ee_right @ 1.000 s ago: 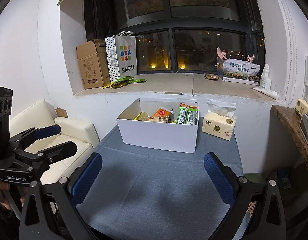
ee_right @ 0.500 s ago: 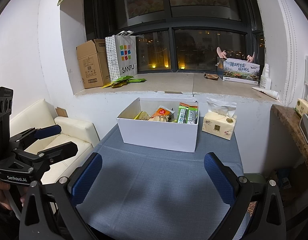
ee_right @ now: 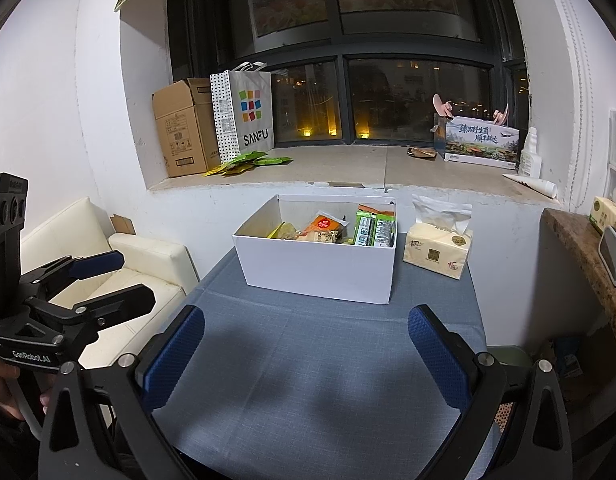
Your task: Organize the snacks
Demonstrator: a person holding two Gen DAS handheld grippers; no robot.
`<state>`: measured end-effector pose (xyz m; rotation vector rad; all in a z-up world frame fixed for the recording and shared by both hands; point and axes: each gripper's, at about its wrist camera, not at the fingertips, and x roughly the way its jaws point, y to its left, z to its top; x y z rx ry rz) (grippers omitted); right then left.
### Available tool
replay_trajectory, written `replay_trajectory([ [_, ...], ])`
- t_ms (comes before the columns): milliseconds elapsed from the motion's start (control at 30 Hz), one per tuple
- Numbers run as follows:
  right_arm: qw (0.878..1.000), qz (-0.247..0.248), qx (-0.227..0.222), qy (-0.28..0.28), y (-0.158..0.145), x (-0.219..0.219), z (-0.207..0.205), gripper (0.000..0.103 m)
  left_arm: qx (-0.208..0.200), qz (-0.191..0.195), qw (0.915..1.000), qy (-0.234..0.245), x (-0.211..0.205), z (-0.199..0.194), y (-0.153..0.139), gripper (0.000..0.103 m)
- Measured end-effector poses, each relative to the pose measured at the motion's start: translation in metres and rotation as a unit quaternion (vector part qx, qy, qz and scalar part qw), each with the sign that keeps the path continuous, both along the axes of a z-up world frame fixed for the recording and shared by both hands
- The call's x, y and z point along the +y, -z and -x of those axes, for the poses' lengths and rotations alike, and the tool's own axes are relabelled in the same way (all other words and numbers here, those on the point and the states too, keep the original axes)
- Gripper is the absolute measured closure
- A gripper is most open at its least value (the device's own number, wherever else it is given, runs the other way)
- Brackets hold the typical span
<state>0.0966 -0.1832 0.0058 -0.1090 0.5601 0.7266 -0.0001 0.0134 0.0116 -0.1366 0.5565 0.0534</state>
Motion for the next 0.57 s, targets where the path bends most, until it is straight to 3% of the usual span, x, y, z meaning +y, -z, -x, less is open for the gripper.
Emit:
replay_trajectory([
  [567, 1.0, 0.002, 0.0, 0.0, 0.0015, 0.0008, 0.0007, 0.0, 0.001, 0.015, 0.9999, 0.007, 0.0017, -0.001, 0.0019, 0.0],
])
